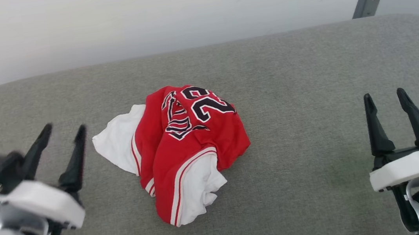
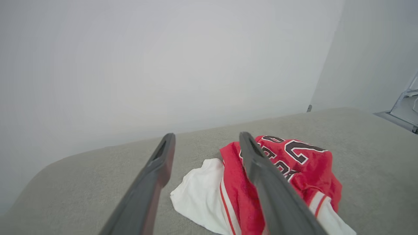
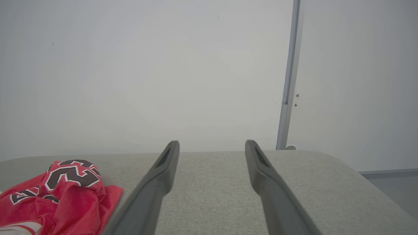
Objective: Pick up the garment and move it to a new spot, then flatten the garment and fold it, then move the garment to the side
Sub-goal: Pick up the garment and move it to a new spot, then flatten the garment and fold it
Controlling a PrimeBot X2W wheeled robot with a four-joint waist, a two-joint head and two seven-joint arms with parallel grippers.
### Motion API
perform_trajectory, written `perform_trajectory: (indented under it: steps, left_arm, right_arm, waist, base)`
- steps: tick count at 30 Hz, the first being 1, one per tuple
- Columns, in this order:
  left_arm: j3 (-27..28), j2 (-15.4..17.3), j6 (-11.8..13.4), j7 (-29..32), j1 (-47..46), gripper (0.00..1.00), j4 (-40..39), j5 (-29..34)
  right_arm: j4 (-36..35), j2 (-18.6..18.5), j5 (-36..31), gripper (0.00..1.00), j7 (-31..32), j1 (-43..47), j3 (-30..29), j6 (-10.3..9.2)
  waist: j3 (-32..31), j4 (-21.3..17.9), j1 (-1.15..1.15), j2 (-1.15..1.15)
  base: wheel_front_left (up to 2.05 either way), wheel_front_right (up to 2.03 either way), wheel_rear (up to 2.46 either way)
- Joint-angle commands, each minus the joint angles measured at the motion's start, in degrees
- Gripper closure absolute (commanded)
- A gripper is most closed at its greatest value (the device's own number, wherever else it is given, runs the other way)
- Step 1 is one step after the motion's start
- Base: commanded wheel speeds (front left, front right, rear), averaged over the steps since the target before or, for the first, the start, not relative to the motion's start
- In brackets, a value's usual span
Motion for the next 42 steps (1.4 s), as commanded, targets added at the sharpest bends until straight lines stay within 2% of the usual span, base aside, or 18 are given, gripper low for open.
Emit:
perform_trajectory:
  steps: [1,8,15,21,30,42]
  left_arm:
    - [0.87,0.47,0.64,-1.19,1.56,0.00,-0.37,-0.68]
    - [4.66,0.32,2.70,-7.91,10.38,0.00,-0.31,-2.26]
    - [7.86,-1.01,2.10,-11.12,16.77,0.00,-0.26,-2.47]
    - [10.91,-3.24,0.79,-11.63,21.09,0.00,-1.51,-0.28]
    - [17.10,-8.60,-2.09,-11.69,25.32,0.00,-3.56,3.50]
    - [21.20,-13.82,-5.20,-11.67,27.15,0.00,-3.60,7.14]
  right_arm:
    - [-0.24,0.10,-0.09,0.00,0.25,0.78,-0.17,0.01]
    - [-1.50,0.51,-0.43,0.00,1.11,2.10,-1.40,0.01]
    - [-1.54,0.52,-0.28,0.00,1.39,2.81,-1.28,0.01]
    - [-1.02,0.47,-0.09,0.00,1.14,2.86,-1.14,0.01]
    - [0.04,0.72,-0.05,0.00,0.62,4.00,-0.77,0.01]
    - [0.71,1.15,0.01,0.00,0.49,4.85,-0.72,0.01]
  waist:
    - [-0.12,0.44,0.00,0.00]
    - [-0.57,2.21,0.00,0.00]
    - [-0.90,3.35,0.00,0.00]
    - [-1.40,3.83,0.00,0.00]
    - [-2.71,3.82,0.00,0.00]
    - [-4.00,3.41,0.00,0.00]
  base:
    - [0.00,0.00,0.00]
    - [0.00,0.00,0.00]
    - [0.00,0.00,0.00]
    - [0.00,0.00,0.00]
    - [0.00,0.00,0.00]
    - [0.00,0.00,0.00]
